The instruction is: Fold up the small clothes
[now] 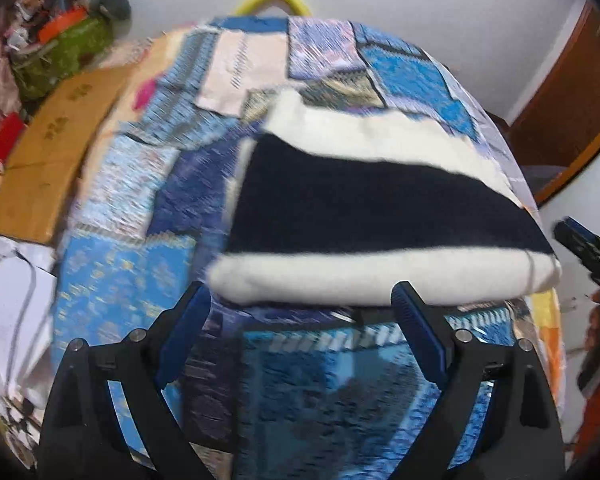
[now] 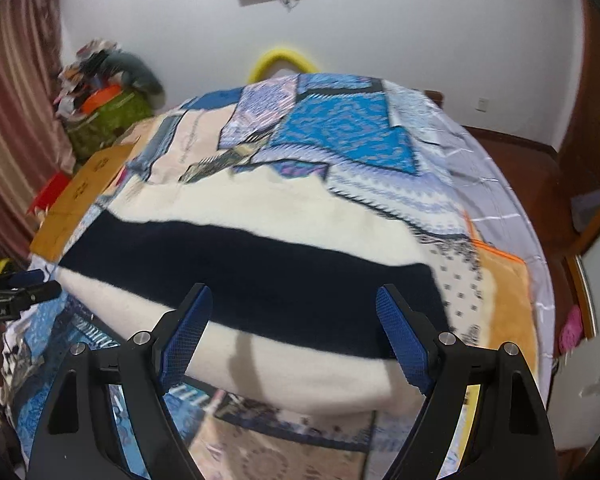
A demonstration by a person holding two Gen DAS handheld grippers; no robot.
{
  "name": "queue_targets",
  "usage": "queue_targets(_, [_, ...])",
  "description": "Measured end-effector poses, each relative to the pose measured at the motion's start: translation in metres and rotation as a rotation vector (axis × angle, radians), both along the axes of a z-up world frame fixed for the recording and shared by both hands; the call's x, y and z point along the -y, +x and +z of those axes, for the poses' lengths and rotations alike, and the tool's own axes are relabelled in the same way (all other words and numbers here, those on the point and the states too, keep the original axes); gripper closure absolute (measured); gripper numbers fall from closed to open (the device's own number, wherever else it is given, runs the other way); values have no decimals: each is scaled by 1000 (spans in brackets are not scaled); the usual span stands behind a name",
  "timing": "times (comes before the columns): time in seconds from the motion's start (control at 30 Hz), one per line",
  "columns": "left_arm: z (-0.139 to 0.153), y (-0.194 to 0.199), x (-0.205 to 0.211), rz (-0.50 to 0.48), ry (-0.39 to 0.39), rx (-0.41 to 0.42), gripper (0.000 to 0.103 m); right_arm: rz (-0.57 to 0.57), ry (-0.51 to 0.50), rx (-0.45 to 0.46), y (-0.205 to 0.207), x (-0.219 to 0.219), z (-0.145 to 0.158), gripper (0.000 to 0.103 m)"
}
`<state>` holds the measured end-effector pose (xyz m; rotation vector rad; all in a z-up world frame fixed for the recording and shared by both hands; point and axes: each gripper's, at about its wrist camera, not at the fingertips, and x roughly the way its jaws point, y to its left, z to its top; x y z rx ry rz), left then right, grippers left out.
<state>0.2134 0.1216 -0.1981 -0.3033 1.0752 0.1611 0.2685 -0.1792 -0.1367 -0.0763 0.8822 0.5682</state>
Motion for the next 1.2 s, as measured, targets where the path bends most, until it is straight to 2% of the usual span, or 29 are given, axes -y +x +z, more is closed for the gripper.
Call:
queue_targets(0.17, [-15,8,10,-12,-107,-42,11,52,-38,-42,4,-26,-22,21])
queue_targets(0.3, [-22,15,15,-31,-199,-45,11,66,-62,-76,7,-33,-40,21])
queue_targets(0.5, [-43,31,2,11,-448,-87,11,68,-44,-93,6,-31,-48,21])
queue_targets(0.67, [-49,41,-10,63,-526,-78,11,75,-41,-86,4,-32,-50,19])
queue_targets(0.87, [-53,55,-20,134,-551,-58,12,79,-55,-75,4,-36,-52,18])
queue_targets(1.0, [-55,65,-25,188,-506,-42,25,77,-53,-74,3,-37,-51,18])
queue_targets(1.17, [-56,78,-27,197,-414,-17,38,74,-58,-71,3,-36,-51,18])
queue_targets(1.2, [-56,79,-29,205,-404,-12,45,73,-58,-71,2,-36,-51,18])
